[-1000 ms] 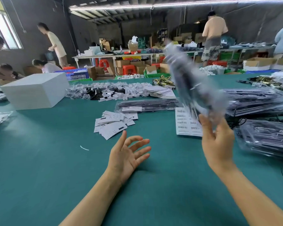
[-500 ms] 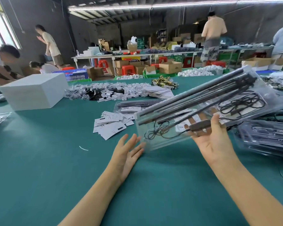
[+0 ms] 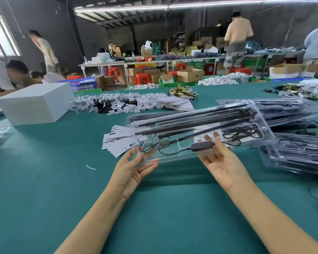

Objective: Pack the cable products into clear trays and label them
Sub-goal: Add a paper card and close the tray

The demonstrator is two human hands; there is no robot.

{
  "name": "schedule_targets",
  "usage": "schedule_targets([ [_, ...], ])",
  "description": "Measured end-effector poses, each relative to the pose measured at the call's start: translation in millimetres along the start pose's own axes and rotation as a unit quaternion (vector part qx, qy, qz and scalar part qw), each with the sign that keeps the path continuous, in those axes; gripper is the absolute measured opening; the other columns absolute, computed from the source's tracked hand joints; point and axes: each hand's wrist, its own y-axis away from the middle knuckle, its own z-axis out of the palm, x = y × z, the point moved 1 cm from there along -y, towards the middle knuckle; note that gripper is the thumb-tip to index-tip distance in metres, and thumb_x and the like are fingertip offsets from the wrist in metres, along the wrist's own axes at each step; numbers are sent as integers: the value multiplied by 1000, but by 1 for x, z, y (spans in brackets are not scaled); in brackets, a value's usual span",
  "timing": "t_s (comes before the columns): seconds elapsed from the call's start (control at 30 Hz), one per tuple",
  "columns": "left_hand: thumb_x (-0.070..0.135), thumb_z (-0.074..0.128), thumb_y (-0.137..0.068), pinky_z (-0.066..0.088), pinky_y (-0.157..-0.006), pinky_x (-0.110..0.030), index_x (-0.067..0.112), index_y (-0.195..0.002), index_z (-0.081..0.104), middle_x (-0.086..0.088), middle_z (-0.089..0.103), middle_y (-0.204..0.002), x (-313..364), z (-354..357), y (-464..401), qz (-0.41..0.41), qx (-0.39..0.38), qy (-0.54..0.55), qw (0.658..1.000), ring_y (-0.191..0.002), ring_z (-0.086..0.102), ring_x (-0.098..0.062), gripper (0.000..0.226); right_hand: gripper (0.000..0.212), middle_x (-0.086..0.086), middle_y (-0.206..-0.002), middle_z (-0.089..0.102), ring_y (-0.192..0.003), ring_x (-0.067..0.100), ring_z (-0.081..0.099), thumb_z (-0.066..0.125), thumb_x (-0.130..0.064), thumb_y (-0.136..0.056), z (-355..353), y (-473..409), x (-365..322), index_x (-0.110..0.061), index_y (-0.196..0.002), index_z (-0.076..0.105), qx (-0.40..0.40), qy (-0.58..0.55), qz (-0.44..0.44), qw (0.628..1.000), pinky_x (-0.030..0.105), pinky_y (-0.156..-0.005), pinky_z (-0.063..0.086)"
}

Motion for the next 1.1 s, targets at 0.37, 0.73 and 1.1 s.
schedule_targets([
  [0.37,5,48,-96,59,-61,-31,7,-91,53,-11,69,-84,46,-58,-6,11,66,-76,995,-81,72,-36,8,25,6,-81,75,-75,21,73,68,-30,-83,-12,-3,-28,-13,-100,61,99,34,-7,994,39,-76,56],
  [0.73,0,49,-94,59,-58,-30,0,-85,55,-17,67,-88,46,-71,-10,-71,73,-144,984,-80,72,-36,11,16,3,-55,53,-38,14,43,56,-4,-78,-40,-18,-40,-8,-63,51,247,400,-60,881,22,-43,39],
  [1.1,48,45,-67,38,-57,-29,18,-69,60,4,62,-65,40,-71,-3,96,238,-594,762,-68,56,-16,33,42,3,-48,35,-48,21,36,50,-28,-85,-53,-16,-48,-14,-50,32,256,751,-96,601,26,-47,24],
])
